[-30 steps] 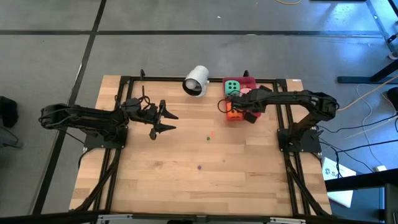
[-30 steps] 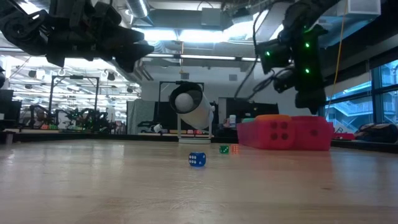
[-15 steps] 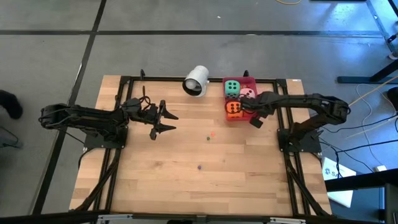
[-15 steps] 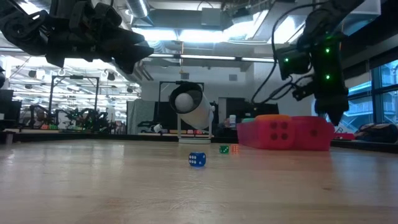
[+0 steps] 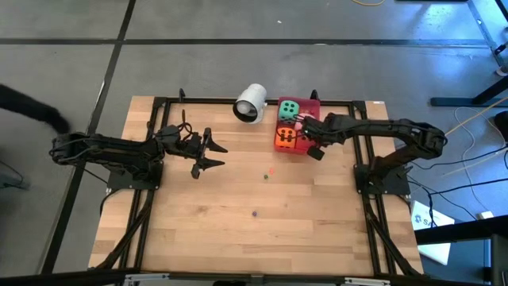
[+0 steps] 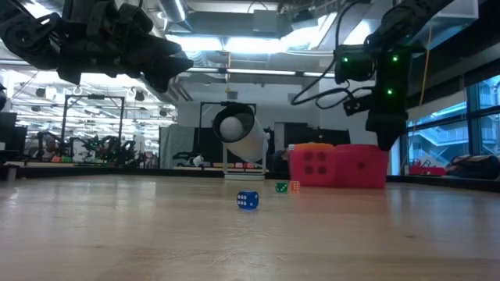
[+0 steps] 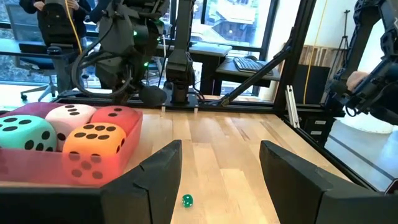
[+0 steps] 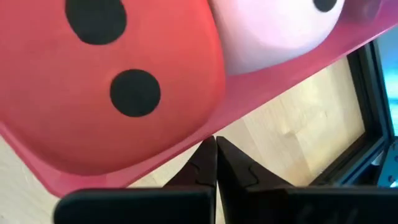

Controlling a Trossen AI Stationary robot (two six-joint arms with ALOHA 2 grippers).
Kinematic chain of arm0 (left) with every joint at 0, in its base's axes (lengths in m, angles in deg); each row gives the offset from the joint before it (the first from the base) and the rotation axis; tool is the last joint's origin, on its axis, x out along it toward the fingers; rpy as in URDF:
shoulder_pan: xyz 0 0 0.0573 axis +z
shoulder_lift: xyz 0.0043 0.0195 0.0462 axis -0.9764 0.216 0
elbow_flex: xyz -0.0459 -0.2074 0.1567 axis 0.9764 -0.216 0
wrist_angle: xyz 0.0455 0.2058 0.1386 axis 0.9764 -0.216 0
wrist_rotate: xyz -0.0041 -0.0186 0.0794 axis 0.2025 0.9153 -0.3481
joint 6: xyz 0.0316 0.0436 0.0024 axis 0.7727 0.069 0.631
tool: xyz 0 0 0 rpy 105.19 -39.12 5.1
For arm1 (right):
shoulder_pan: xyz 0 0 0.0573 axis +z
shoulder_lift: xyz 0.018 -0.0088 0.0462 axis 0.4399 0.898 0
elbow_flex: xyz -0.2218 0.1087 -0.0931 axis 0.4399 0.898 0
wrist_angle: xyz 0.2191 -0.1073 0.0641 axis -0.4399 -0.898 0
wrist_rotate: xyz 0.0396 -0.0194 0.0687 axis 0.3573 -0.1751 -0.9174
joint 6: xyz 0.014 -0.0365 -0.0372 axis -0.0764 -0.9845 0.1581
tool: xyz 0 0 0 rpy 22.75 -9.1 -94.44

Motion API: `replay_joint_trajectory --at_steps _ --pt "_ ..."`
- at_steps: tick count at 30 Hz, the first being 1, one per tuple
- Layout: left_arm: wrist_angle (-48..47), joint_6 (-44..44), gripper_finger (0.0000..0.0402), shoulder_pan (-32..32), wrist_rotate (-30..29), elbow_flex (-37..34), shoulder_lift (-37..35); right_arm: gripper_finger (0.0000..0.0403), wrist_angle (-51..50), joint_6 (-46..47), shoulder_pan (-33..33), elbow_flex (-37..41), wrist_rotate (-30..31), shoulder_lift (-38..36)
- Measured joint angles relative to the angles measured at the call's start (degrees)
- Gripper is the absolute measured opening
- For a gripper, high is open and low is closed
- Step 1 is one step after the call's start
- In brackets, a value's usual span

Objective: Pick & Place Dice
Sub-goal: Adjust the red bin on the table, then put the small orange dice into the red bin

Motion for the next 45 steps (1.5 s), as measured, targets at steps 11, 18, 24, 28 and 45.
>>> replay_joint_trajectory --at_steps 11,18,24,28,45 --pt "-0.55 0.08 0.0210 0.00 0.00 0.00 0.00 0.0004 5.34 1.05 8.22 -3.02 6.30 -5.11" --pt "-2.16 0.92 0.0210 -0.01 -0.02 0.02 0.00 0.0007 29.75 -0.54 16.65 3.07 2.06 -15.10" --pt "-2.31 0.92 0.0210 0.00 -0.02 0.02 0.00 0.0008 50.30 1.69 20.16 13.90 -10.21 -16.43" --pt "-2.64 0.90 0.0210 -0.01 0.00 0.02 0.00 0.0008 63.75 2.44 22.42 19.90 -13.77 -15.73" --pt "-3.02 1.05 0.0210 -0.01 -0.15 0.02 0.00 0.0094 87.10 11.37 26.91 25.72 -15.17 2.41"
